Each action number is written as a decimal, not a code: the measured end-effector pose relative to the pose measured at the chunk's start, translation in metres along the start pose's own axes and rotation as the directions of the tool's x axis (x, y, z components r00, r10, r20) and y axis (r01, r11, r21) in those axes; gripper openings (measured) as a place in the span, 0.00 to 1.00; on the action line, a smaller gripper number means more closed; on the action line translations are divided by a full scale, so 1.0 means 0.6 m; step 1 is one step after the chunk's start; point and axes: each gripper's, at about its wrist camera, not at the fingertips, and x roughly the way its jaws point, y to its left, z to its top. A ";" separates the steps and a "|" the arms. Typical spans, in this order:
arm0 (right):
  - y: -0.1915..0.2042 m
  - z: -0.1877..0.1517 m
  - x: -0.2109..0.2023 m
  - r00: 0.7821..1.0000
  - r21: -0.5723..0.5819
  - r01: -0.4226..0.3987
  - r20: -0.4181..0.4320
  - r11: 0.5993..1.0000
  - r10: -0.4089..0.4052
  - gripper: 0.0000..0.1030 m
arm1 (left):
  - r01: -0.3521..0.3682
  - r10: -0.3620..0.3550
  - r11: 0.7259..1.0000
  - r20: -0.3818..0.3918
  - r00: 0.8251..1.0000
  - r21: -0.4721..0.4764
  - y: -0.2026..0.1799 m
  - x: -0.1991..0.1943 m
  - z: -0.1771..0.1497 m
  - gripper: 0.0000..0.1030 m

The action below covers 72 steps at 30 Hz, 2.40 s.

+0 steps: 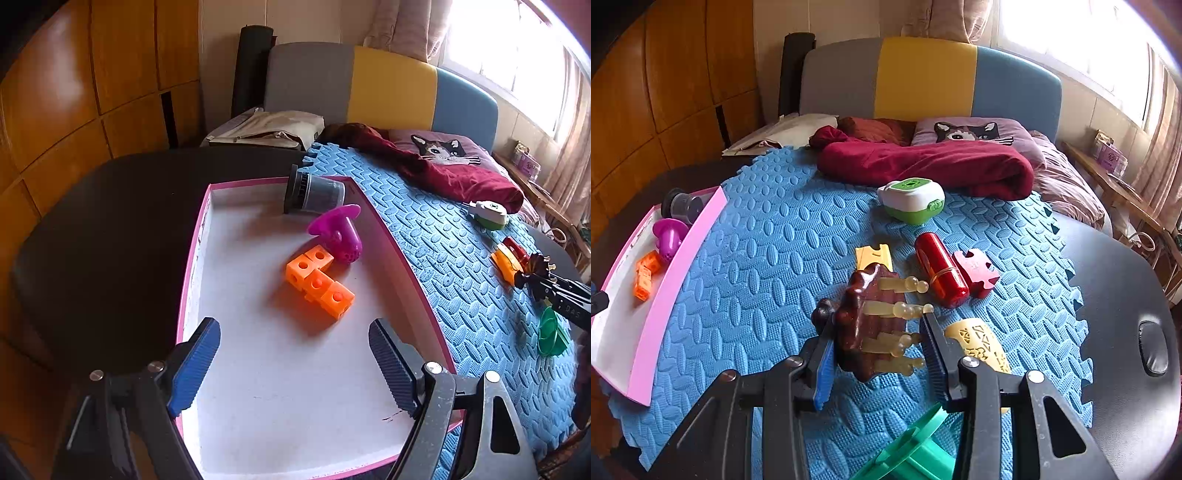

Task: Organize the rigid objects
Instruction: 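Carry the brown spiky toy into the tray and open the right tool, then move the left tool over the mat toward the white-and-green plug device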

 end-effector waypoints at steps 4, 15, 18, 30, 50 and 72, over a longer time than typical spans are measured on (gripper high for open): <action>-0.004 0.000 -0.006 1.000 0.017 -0.016 0.011 1.000 0.016 0.41 | -0.003 0.003 1.000 0.001 1.000 -0.001 0.001 -0.002 0.000 0.81; 0.009 0.007 -0.034 0.985 0.108 -0.168 0.041 0.980 0.165 0.41 | 0.002 -0.002 1.000 0.003 1.000 -0.024 0.017 -0.006 0.003 0.82; 0.064 0.015 -0.046 0.968 0.062 -0.249 0.046 0.966 0.247 0.41 | 0.002 -0.002 0.999 0.005 1.000 -0.046 0.029 -0.006 0.007 0.82; 0.311 0.021 -0.038 0.881 -0.175 -0.473 -0.065 0.864 0.469 0.41 | -0.052 0.055 0.988 0.017 0.998 -0.142 0.100 -0.015 0.002 0.83; 0.347 -0.003 0.010 0.891 -0.193 -0.449 -0.175 0.872 0.420 0.49 | -0.052 0.054 0.984 0.008 0.999 -0.170 0.118 -0.014 -0.005 0.86; 0.106 0.033 -0.038 0.983 -0.046 -0.181 -0.026 0.982 0.180 0.64 | 0.007 -0.003 0.996 0.045 0.999 -0.087 0.066 -0.040 0.027 0.86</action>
